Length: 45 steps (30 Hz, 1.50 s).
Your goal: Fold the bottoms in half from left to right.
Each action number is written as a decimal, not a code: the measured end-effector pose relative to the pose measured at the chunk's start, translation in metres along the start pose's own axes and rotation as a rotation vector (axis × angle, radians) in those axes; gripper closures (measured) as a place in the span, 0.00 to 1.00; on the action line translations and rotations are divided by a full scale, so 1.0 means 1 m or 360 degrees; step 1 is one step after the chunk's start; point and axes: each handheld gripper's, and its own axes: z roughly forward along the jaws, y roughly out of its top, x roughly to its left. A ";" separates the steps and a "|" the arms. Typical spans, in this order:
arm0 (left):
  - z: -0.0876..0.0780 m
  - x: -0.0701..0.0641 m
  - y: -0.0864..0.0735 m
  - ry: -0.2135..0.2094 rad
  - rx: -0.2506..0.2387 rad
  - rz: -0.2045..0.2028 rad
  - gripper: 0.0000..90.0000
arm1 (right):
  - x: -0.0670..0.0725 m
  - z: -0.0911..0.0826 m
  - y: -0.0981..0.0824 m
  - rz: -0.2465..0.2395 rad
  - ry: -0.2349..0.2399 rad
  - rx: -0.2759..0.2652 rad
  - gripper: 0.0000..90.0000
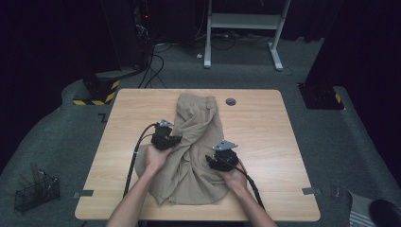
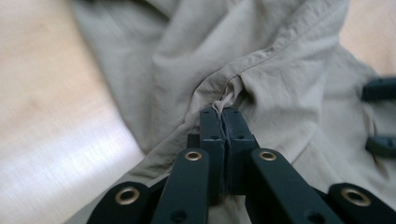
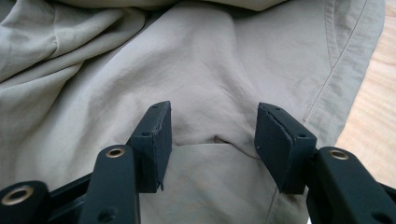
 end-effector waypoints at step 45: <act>-0.005 -0.057 -0.055 0.0398 0.0078 0.0369 0.36 | -0.032 -0.018 -0.013 0.0087 -0.0065 0.0010 0.65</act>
